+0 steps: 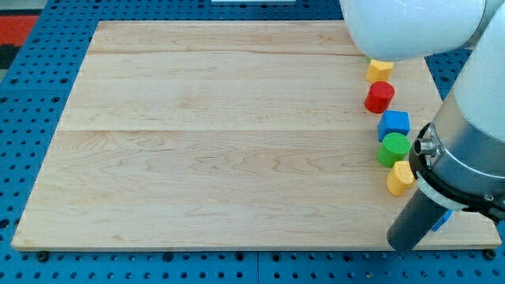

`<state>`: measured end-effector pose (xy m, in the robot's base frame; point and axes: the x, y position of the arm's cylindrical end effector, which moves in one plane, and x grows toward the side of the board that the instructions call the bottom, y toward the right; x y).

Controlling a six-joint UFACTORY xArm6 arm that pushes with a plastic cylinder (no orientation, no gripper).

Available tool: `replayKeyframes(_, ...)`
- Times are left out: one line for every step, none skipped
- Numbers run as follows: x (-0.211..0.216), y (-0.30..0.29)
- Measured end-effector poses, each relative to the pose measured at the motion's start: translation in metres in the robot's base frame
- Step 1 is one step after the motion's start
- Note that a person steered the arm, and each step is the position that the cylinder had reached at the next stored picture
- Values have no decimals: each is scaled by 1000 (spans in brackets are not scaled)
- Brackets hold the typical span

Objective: Nudge the yellow heart down a bit

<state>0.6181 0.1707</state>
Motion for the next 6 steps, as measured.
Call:
replayKeyframes(0,38)
replayKeyframes(-1,53)
replayKeyframes(-7,95)
replayKeyframes(-12,116)
replayKeyframes(-22,102)
replayKeyframes(-54,96)
